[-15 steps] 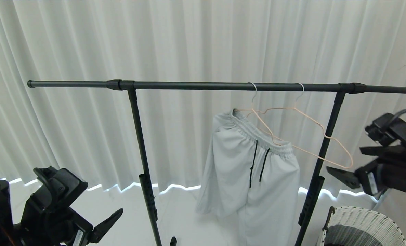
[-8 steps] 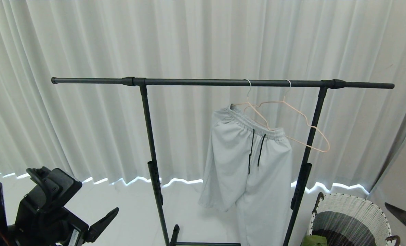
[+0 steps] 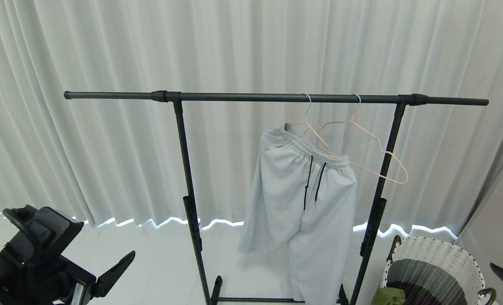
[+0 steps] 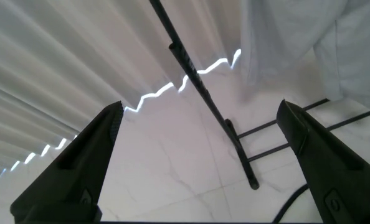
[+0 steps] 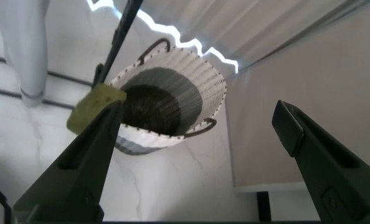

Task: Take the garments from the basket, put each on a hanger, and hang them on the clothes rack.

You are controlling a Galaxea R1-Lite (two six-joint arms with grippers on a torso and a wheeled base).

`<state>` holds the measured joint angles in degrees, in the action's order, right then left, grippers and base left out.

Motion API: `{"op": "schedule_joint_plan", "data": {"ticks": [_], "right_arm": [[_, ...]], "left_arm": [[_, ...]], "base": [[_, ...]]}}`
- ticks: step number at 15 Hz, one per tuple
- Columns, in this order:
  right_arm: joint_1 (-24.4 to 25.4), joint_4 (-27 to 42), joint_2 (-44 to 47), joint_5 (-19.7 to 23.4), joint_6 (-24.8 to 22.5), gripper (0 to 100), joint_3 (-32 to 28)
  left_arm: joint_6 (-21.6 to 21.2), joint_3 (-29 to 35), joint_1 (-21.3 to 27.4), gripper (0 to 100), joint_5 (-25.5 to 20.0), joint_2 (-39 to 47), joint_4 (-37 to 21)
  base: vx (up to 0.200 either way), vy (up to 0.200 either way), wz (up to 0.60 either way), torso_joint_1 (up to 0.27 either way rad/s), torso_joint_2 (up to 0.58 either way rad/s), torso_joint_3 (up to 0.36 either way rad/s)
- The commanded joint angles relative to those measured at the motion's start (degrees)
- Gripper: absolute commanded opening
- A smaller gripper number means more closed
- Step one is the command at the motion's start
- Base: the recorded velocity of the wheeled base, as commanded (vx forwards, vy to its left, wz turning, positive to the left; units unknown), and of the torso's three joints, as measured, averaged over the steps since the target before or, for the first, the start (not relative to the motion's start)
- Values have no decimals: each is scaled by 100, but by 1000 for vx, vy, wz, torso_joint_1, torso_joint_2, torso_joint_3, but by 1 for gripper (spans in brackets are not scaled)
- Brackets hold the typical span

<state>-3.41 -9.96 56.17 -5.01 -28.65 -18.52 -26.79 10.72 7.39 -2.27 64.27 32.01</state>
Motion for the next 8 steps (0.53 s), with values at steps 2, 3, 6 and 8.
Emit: {"op": "schedule_joint_plan", "data": {"ticks": [2, 3, 6, 8], "right_arm": [[-1, -6, -36, -9, -123, 100, 32], [-1, -6, -45, -9, -123, 100, 32], [-10, -6, -36, -9, -115, 100, 41], [-1, -6, -28, -9, -106, 100, 85]], "left_arm": [[8, 1, 0, 100, -2, -90, -2], [8, 1, 0, 100, -2, -90, -2], [8, 18, 0, 100, -2, -90, -2], [8, 1, 0, 100, -2, -108, -2]], "base": [[0, 0, 0, -190, 452, 246], [0, 0, 0, -207, 471, 276], [0, 0, 0, -198, 494, 281], [0, 0, 0, -202, 488, 288]]}}
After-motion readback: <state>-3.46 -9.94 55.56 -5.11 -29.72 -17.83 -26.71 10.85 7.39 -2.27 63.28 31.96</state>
